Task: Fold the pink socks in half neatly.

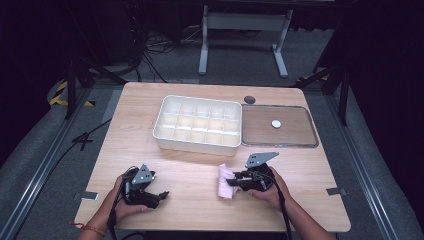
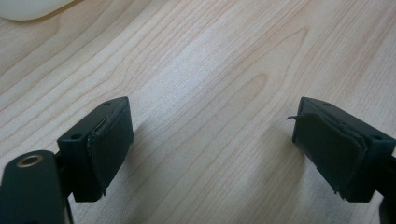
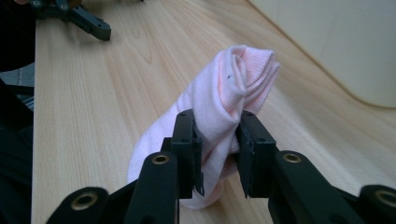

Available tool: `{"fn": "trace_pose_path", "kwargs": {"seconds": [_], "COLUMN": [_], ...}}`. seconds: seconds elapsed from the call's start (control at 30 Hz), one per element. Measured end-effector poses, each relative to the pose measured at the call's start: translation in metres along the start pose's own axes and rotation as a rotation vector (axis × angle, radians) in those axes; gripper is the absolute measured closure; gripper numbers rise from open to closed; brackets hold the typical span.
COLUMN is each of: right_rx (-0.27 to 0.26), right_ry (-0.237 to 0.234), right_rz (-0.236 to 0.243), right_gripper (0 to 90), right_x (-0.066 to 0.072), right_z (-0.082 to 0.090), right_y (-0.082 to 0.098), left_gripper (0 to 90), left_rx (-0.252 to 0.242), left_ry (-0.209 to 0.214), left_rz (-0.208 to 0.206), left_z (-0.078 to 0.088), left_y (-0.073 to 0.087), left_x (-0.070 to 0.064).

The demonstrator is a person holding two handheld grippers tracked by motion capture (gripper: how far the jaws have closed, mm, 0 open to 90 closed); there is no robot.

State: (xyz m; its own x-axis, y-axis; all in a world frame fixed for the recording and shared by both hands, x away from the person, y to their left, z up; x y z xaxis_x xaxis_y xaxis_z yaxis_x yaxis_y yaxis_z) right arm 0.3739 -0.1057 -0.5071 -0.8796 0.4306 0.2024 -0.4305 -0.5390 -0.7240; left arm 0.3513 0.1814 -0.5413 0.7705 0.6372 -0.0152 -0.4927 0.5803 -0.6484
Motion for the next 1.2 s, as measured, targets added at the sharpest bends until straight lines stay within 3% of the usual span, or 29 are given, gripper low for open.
{"fn": "trace_pose_path", "kwargs": {"seconds": [0.23,0.43,0.97,1.2], "right_rx": [-0.043,-0.076,-0.116,-0.141], "right_ry": [0.086,0.153,0.246,0.275], "right_rz": [0.043,0.057,0.052,0.041], "right_gripper": [71.3,71.2,71.1,71.1], "right_x": [-0.007,-0.015,-0.034,-0.041], "right_z": [0.018,0.035,0.062,0.073], "right_y": [-0.006,-0.008,-0.01,-0.012], "left_gripper": [11.9,9.9,8.1,6.9], "left_rx": [0.009,0.01,0.01,0.017], "left_ry": [-0.01,-0.03,-0.028,-0.021], "left_rz": [0.0,0.026,0.038,0.022], "left_z": [0.0,-0.001,-0.002,-0.003], "left_y": [0.0,0.0,-0.001,-0.002], "left_x": [0.0,0.0,-0.002,0.0]}}
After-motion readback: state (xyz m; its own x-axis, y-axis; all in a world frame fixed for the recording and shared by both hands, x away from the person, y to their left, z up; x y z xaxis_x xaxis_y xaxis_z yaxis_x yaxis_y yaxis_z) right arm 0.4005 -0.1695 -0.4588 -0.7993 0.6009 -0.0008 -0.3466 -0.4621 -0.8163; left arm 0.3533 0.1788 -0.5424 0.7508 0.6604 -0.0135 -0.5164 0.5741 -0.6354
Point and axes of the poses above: each handheld gripper's, and its own axes: z roughly backward along the jaws, y roughly out of its underside, x roughly to its left, the point moved 8 cm from there along -z, roughly forward along the jaws, and after that the axes turned 3 degrees about x, right-handed, at the moved point
